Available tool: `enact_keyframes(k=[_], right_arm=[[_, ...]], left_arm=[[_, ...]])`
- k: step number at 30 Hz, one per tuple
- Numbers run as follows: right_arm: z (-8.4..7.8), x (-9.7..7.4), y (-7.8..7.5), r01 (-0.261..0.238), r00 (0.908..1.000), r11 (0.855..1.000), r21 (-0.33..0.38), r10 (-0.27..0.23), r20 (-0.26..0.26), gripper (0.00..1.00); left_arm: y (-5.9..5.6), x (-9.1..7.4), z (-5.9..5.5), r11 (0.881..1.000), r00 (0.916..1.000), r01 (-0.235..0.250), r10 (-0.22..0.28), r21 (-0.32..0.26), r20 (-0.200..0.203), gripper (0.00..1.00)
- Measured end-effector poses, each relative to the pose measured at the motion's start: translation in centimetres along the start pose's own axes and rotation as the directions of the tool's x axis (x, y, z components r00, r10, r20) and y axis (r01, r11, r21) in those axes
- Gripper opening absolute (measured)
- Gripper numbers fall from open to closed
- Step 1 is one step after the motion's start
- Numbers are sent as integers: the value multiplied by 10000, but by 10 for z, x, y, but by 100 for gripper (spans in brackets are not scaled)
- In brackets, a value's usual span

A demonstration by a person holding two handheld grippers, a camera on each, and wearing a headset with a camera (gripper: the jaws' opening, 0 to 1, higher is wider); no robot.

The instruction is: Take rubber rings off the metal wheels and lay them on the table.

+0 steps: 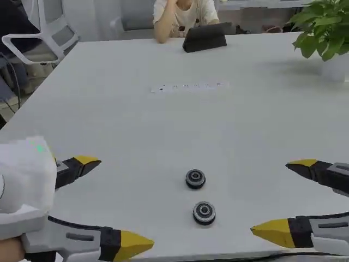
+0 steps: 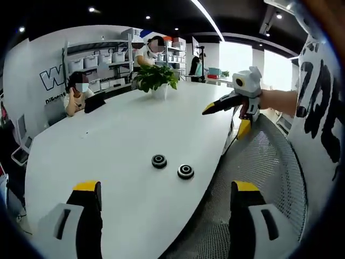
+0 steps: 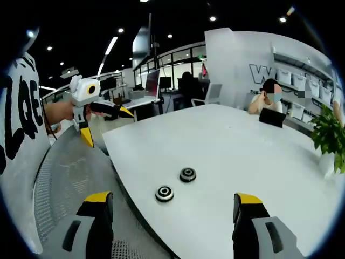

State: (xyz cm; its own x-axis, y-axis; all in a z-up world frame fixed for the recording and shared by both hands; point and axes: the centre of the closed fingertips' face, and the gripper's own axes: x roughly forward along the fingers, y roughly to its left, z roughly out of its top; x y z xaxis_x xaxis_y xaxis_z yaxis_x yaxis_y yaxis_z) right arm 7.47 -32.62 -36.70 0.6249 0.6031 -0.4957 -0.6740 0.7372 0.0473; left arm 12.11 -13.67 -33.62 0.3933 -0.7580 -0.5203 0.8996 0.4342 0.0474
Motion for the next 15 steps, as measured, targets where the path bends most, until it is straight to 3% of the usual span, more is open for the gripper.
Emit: enact_keyframes(k=[15], right_arm=[[-4,0,1,-22,9999,10000,-32,22,-104,93]], left_arm=[[0,1,-1,10000,10000,9,-9,-51,-1,98]])
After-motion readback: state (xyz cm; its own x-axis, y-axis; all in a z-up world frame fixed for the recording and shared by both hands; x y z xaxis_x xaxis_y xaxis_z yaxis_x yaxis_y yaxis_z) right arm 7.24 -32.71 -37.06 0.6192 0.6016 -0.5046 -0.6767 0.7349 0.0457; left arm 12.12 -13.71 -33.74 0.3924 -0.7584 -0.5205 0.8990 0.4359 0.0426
